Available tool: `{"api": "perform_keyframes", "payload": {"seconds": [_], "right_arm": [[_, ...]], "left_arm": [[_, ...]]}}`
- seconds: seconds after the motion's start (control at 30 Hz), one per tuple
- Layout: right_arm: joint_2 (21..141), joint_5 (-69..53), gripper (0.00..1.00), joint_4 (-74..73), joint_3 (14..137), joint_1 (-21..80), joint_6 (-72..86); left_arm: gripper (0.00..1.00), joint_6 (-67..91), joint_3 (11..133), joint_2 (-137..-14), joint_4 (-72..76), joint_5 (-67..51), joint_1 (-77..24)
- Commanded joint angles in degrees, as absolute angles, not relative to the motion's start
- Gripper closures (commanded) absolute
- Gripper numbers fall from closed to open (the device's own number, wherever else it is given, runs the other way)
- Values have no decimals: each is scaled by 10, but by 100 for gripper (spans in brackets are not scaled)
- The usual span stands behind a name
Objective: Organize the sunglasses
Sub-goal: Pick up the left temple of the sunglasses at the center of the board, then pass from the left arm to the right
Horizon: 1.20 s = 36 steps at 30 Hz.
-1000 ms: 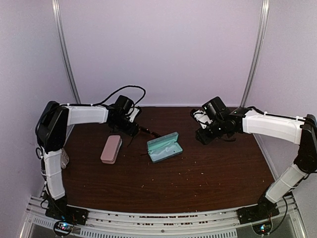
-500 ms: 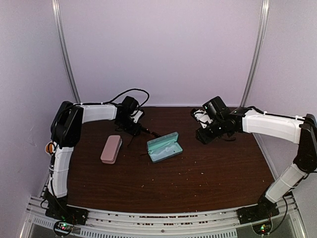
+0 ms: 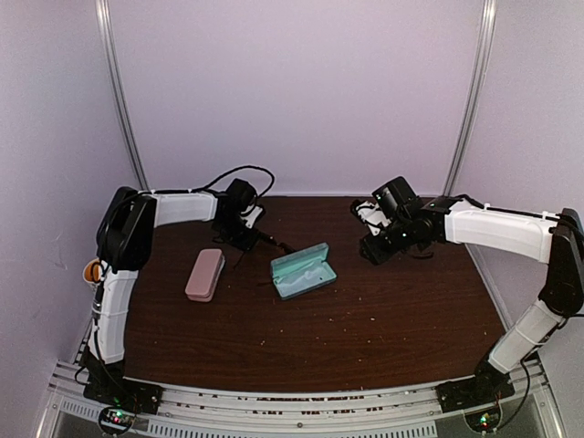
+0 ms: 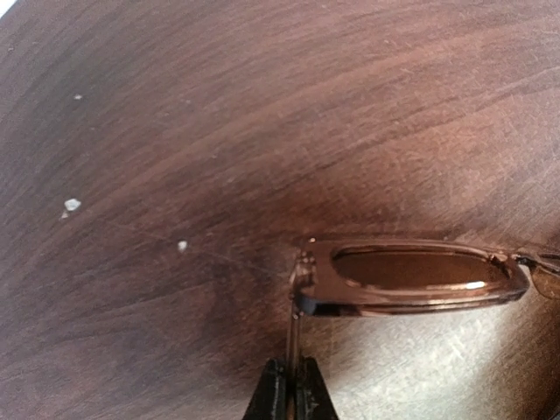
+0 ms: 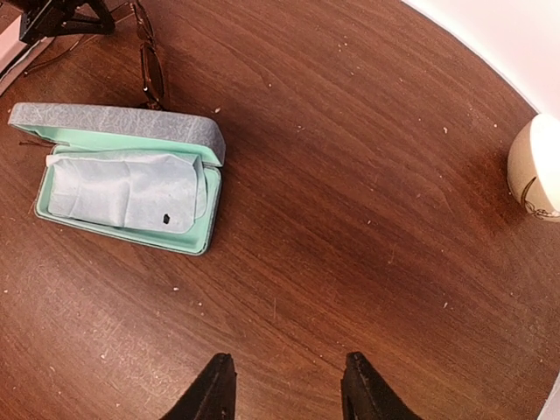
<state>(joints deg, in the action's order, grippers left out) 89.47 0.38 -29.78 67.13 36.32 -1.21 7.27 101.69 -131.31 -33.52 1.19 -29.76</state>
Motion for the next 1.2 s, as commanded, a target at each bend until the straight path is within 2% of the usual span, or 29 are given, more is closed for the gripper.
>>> {"api": "perform_keyframes", "payload": {"seconds": [0.0,0.4,0.8,0.97,1.17], "right_arm": [[884,6,58,-294,685,359,-8],[862,46,57,-286,707,358,-12],[860,55,57,-278,782,356,-15],[846,45,51,-265,778,356,-13],[818,31,35,-234,761,356,17]], "left_arm": [[100,80,1014,-1262,-313,54,-292],[100,64,975,-1098,-273,91,-260],[100,33,799,-858,-251,99,-242],[100,39,690,-763,-220,76,-243],[100,45,563,-678,-176,34,-244]]}}
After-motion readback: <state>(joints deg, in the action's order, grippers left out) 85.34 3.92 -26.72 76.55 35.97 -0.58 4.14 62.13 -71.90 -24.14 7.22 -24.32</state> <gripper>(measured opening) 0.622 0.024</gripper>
